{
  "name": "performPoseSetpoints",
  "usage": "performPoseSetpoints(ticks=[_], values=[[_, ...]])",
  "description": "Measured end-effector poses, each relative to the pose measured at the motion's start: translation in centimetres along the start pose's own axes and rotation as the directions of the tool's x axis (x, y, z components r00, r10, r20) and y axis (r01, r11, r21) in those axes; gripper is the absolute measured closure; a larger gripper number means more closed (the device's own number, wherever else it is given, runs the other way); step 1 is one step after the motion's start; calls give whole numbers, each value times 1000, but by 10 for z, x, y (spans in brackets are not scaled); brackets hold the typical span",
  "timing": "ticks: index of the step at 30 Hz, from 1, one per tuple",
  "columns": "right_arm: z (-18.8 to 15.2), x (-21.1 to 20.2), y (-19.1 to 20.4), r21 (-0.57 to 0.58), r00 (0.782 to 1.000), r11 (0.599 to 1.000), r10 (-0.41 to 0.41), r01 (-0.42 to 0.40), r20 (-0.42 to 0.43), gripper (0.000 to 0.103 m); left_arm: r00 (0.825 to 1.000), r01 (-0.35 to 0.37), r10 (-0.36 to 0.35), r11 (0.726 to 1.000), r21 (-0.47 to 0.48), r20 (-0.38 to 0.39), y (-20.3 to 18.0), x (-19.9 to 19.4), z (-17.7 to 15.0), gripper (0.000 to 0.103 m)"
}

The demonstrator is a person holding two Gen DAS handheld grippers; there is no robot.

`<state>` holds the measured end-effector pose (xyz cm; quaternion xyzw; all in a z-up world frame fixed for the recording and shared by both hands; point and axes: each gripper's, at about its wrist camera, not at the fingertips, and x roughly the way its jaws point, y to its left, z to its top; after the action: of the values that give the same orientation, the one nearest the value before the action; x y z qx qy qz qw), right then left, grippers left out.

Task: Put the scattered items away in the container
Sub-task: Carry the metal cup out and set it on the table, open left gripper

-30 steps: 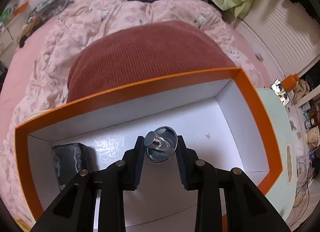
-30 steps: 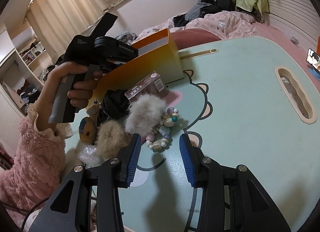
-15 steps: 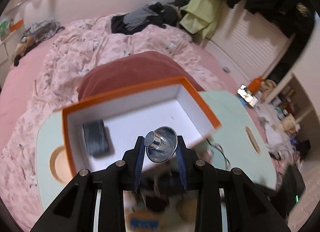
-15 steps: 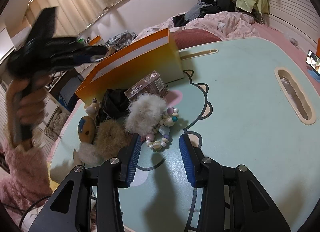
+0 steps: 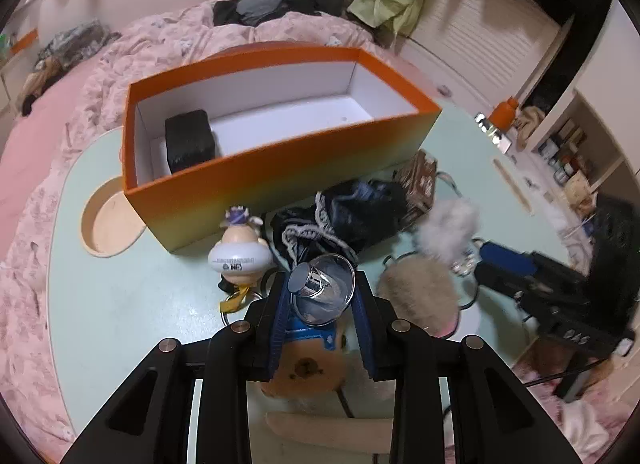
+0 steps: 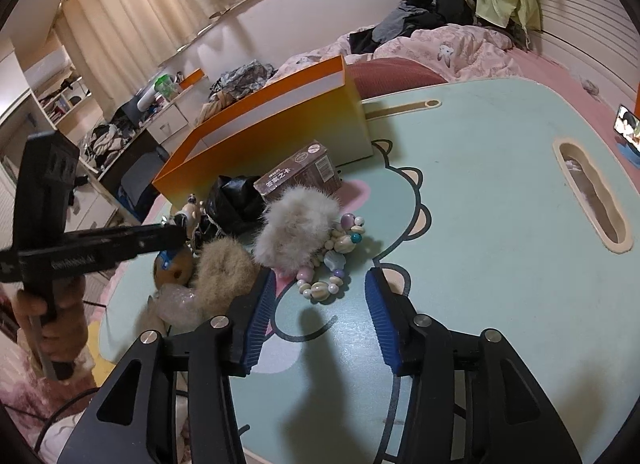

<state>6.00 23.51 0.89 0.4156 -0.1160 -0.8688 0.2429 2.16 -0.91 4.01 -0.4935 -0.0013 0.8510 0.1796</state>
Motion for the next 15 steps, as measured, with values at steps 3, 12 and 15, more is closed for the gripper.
performPoseSetpoints(ticks=[3,12,15], values=[[-1,0,0,5,1000,1000,3,-3,4,55,1000,-21,21,1000,4,-14,0,6,-4,74],[-2,-1,-1,9,1000,1000,5,-6,7,55,998,-68,68,998,11,-7,5,11,-12,68],[-2,-1,-1,8,1000,1000,4,-4,7,55,1000,4,-4,1000,-9,-2,5,5,-13,50]])
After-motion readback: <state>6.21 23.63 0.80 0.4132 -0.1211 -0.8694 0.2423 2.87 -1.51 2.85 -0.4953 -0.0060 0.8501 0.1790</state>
